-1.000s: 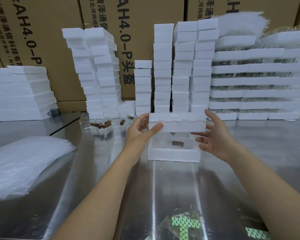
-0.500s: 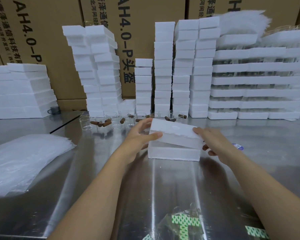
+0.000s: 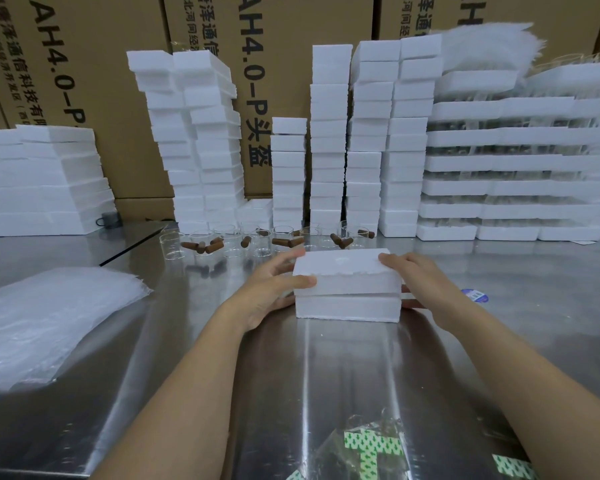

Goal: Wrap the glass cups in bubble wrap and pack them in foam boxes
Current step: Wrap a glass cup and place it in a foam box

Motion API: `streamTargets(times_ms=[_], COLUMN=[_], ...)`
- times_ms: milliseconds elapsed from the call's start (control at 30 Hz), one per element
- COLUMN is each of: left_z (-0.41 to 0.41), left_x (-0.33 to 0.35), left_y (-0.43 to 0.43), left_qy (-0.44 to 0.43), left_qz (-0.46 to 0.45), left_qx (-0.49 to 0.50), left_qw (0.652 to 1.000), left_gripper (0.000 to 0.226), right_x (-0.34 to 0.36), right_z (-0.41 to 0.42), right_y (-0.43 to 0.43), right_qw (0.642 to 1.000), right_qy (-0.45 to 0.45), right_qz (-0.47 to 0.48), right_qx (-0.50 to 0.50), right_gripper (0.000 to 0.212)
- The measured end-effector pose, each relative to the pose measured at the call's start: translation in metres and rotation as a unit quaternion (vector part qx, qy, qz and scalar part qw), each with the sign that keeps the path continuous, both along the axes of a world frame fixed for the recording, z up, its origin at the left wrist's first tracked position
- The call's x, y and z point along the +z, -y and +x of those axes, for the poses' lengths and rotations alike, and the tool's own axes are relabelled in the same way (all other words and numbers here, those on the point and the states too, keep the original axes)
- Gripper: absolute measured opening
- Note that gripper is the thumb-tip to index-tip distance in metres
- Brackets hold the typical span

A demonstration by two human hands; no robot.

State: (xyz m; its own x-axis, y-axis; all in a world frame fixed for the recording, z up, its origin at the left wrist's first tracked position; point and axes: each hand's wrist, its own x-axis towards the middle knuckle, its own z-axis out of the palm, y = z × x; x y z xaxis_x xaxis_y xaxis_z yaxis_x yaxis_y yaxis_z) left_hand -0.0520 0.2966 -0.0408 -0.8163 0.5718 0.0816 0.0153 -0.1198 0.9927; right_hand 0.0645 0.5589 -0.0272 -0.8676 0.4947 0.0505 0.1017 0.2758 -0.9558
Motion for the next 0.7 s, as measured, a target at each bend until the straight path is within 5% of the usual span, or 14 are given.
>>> streamTargets(times_ms=[333, 467, 600, 700], left_z=[0.011, 0.012, 0.01, 0.017], left_x=[0.002, 0.008, 0.009, 0.003], left_y=[-0.007, -0.011, -0.019, -0.025], left_qy=[-0.032, -0.031, -0.001, -0.034], left_qz=[-0.013, -0.033, -0.015, -0.067], left_qx=[0.009, 0.044, 0.117, 0.106], left_qw=[0.999, 0.998, 0.993, 0.992], left_gripper=[0.055, 0.063, 0.087, 0.061], right_x=[0.001, 0.002, 0.004, 0.006], right_z=[0.004, 0.006, 0.006, 0.004], right_y=[-0.007, -0.009, -0.009, -0.01], right_qw=[1.0, 1.0, 1.0, 0.999], right_qy=[-0.005, -0.008, -0.014, -0.031], right_qz=[-0.017, -0.013, -0.022, -0.019], right_qx=[0.009, 0.001, -0.016, -0.026], right_gripper=[0.027, 0.046, 0.041, 0.033])
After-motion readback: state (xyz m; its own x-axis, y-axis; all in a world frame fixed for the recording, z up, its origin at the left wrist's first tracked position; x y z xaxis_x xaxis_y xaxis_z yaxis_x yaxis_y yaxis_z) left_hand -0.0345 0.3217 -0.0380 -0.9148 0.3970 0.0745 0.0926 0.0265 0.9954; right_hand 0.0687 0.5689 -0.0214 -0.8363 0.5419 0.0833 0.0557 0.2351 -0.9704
